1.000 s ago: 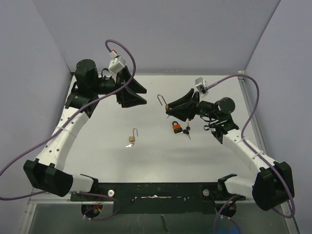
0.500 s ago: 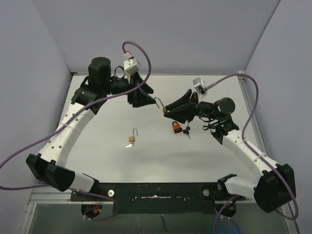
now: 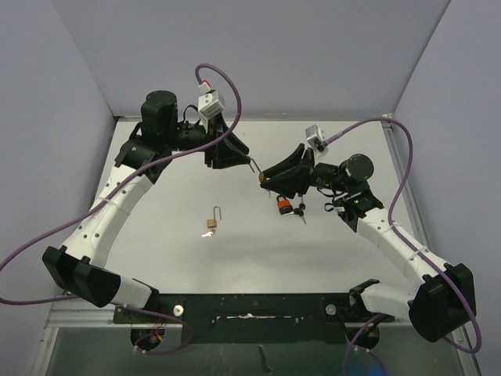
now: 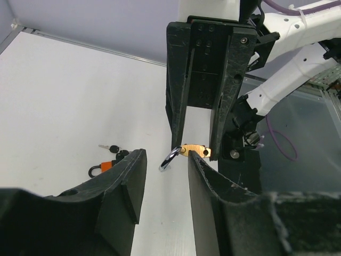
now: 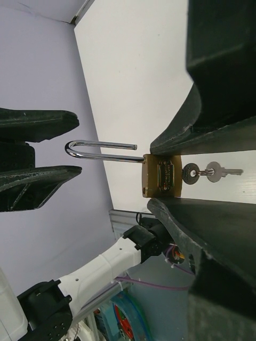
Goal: Lock with the key
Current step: Lock the lock.
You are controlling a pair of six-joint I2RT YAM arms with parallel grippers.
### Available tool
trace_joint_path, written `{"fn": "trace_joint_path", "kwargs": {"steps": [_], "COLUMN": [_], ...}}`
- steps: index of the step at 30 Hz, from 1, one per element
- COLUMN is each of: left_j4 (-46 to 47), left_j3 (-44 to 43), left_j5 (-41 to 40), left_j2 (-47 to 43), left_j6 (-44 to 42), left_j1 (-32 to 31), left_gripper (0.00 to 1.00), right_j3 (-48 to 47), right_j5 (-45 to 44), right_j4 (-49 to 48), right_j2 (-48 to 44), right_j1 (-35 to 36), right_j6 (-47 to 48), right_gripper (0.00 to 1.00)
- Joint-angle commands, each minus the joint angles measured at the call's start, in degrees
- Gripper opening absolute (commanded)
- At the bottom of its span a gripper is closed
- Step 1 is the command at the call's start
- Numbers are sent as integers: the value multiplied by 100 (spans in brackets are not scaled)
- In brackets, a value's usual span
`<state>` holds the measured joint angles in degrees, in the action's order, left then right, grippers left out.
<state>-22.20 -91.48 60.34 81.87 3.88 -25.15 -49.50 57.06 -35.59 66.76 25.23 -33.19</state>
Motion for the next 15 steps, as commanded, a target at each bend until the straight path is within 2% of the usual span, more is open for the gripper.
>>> {"fn": "trace_joint_path", "kwargs": {"steps": [1, 5, 9, 15], "left_j4": [521, 508, 517, 949], "left_j3": [104, 219, 371, 540], "left_j5": [352, 373, 216, 136], "left_j2": [-6, -38, -93, -173], "left_j6": [241, 238, 208, 451], "left_j1": [10, 10, 10, 10], "left_gripper": [35, 36, 44, 51], "right_j3": [-271, -254, -266, -315], "right_j5": [-248, -353, -344, -239], "right_j4": [-187, -221, -332, -346], "right_j2": [-206, -216, -201, -139], "right_j1": [60, 69, 72, 94], "right_j6": [124, 120, 46, 23], "right_gripper": [0, 0, 0, 0]}}
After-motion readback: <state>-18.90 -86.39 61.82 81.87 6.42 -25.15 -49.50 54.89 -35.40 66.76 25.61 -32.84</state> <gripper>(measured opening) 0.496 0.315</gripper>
